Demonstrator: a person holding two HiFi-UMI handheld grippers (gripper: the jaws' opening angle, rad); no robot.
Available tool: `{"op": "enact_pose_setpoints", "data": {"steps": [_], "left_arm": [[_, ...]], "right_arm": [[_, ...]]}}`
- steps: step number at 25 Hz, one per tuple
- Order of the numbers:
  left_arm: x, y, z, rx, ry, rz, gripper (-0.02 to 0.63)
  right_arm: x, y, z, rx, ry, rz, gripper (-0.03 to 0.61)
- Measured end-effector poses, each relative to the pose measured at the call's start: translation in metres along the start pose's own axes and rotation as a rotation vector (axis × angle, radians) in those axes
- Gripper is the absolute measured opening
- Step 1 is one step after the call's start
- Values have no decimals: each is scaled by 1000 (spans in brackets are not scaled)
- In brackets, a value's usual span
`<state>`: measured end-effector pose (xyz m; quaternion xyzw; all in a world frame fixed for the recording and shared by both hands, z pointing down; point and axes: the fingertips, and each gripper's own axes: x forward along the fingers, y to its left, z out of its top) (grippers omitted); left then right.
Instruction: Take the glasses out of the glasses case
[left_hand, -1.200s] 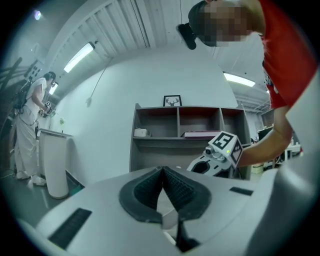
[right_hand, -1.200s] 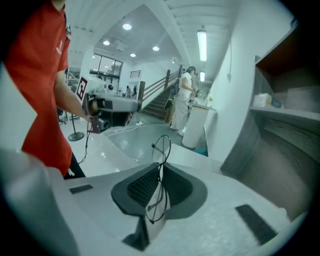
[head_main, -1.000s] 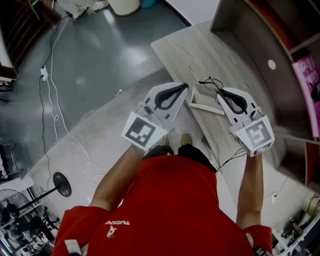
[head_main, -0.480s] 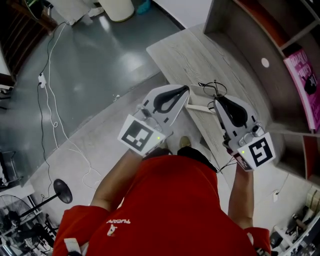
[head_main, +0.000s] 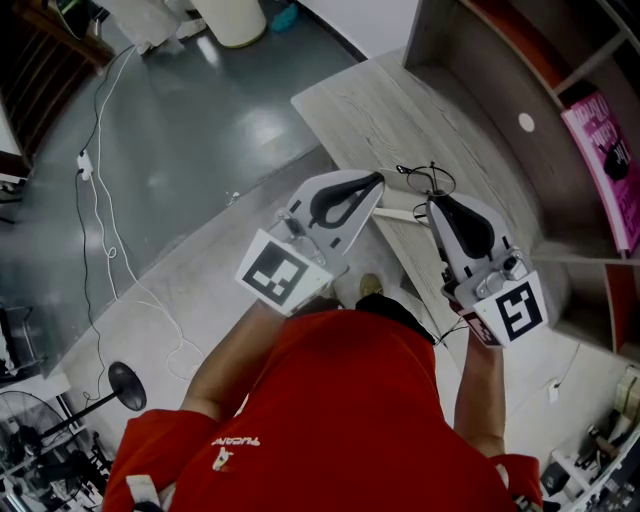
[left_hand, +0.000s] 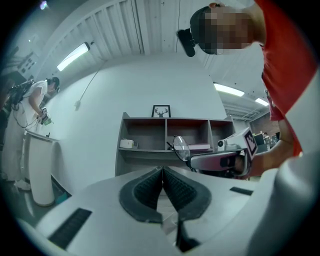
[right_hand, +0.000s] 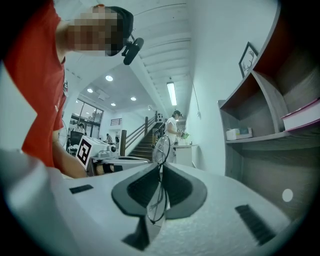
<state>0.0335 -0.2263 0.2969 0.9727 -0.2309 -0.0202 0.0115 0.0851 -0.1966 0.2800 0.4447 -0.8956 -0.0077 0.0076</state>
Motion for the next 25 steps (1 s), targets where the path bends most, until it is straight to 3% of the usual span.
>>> {"op": "enact_pose_setpoints", "data": {"steps": [25], "left_arm": [[-6, -13, -7, 6, 24, -15, 11]], "right_arm": [[-16, 4, -8, 8, 12, -20, 32]]}}
